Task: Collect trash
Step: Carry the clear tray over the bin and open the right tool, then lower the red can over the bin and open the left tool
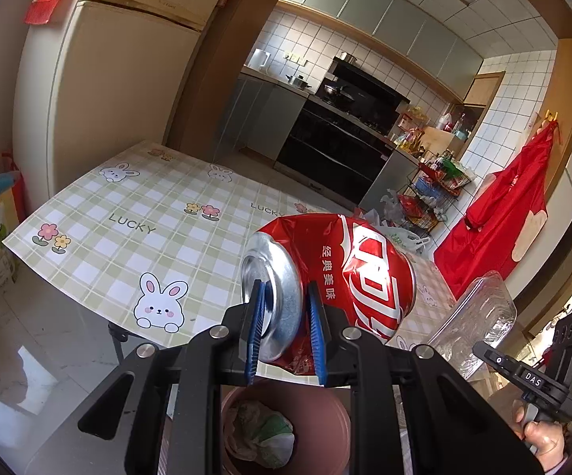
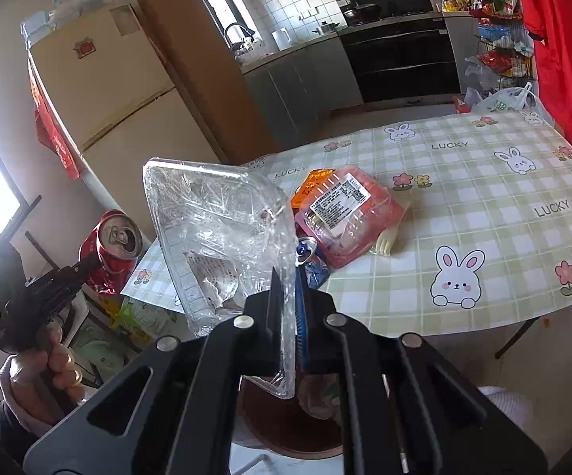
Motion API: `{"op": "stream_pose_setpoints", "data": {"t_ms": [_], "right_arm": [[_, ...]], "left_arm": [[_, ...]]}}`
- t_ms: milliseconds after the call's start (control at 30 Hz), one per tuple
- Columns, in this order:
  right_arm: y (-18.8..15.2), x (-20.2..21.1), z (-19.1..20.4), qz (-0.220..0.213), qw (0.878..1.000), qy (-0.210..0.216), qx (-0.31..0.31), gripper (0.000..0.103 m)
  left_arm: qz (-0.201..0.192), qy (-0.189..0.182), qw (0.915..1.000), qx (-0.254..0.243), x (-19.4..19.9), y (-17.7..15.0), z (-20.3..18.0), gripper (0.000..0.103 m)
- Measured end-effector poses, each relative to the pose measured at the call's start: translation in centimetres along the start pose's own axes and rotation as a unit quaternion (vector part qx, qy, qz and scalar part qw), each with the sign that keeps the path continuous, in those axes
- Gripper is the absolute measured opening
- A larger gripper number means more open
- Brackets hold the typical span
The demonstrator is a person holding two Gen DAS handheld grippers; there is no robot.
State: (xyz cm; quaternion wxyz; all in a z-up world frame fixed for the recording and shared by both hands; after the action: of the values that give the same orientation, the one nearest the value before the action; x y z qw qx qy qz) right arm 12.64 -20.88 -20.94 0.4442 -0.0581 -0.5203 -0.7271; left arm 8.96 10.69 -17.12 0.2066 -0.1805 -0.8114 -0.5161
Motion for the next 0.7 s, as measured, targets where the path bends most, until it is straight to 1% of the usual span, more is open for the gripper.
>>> {"op": "stream_pose_setpoints", "data": {"t_ms": [200, 367, 467, 533, 600, 633, 700], "right_arm": [[-1.0, -1.2, 0.5, 0.026, 1.000, 0.009, 0.003, 0.010], [-2.1, -3.0, 1.0, 0.060, 0.998, 0.015, 0.003, 0.011], [-2.8, -4.0, 1.0, 0.078, 0.997, 0.020, -0.002, 0.015], [-3.5, -4.8, 1.0, 0.094, 0.995, 0.026, -0.007, 0.022], [-4.0, -5.3, 1.1, 0.102, 0.994, 0.030, -0.009, 0.032], [-4.2, -5.5, 1.1, 0.106, 0.994, 0.031, -0.009, 0.034], [-4.3, -5.6, 1.2, 0.106, 0.994, 0.031, -0.011, 0.045]], "left_arm": [[0.007, 0.001, 1.0000, 0.000, -0.7, -0.4, 0.3, 0.021], [0.015, 0.004, 0.9999, 0.005, -1.2, -0.6, 0.7, 0.021], [0.018, 0.006, 0.9998, 0.010, -1.5, -0.8, 1.1, 0.021], [0.021, 0.007, 0.9997, 0.014, -1.8, -0.9, 1.5, 0.021], [0.023, 0.008, 0.9996, 0.016, -1.9, -1.1, 1.7, 0.021], [0.024, 0.008, 0.9995, 0.017, -2.0, -1.2, 1.8, 0.021], [0.026, 0.008, 0.9995, 0.018, -2.1, -1.3, 1.9, 0.021]]}}
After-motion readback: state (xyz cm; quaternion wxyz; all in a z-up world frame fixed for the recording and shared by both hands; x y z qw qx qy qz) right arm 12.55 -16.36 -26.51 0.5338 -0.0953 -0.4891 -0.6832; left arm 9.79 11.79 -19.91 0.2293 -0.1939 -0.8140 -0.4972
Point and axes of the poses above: each gripper's, at about its wrist camera, not at the fingertips, and x roughly against the way its jaws point, z to its left, y to its top, the point moved 9 cm from there along -x, roughly the way its jaws point, and after that the axes turned 4 degrees about y, right-handed, at the moved point
